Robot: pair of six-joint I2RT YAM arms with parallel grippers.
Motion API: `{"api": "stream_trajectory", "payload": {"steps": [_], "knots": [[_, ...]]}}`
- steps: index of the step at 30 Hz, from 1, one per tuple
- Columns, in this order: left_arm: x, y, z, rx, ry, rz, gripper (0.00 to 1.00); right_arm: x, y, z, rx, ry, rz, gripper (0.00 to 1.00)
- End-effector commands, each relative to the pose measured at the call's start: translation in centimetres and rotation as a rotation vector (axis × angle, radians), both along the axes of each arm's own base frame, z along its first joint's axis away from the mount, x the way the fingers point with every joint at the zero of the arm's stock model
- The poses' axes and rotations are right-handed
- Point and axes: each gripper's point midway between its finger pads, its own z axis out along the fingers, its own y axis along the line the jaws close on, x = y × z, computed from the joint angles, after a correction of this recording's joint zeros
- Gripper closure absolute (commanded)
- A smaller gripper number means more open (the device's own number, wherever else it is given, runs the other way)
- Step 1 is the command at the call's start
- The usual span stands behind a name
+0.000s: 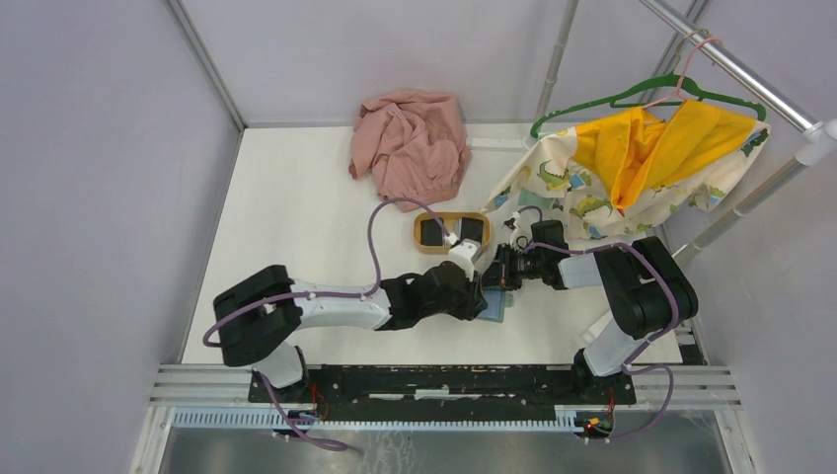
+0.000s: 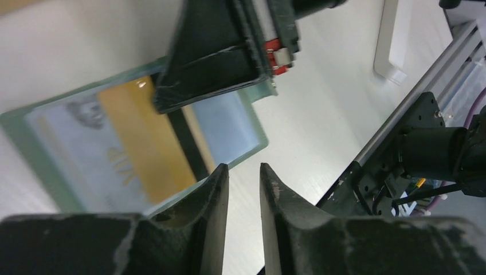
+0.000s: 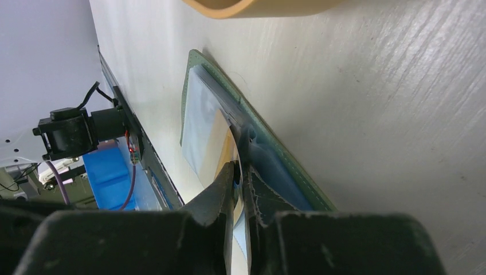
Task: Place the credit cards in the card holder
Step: Insert the credit card into the card holder.
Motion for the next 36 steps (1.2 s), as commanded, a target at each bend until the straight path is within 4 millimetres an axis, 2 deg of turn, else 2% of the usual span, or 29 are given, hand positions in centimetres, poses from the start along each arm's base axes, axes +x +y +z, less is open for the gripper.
{"api": "stream_trajectory", "payload": {"steps": [1, 8, 19, 36], "knots": [[-0.2, -2.6, -1.0, 0.074, 0.001, 0.071, 0.7, 0.4, -0.5, -1.4, -0.065, -0.005, -0.025, 0.87], [0.5, -3.9, -3.5, 0.174, -0.002, 0.096, 0.71, 0.4, -0.4, -1.3, -0.063, -0.005, -0.023, 0.87], [1.2, -4.6, -4.6, 0.227, -0.024, 0.091, 0.65, 0.4, -0.5, -1.3, -0.063, -0.005, -0.021, 0.85], [2.6, -3.0, -4.9, 0.3, -0.076, 0.166, 0.48, 0.3, -0.3, -1.2, -0.054, -0.014, -0.004, 0.75]]}}
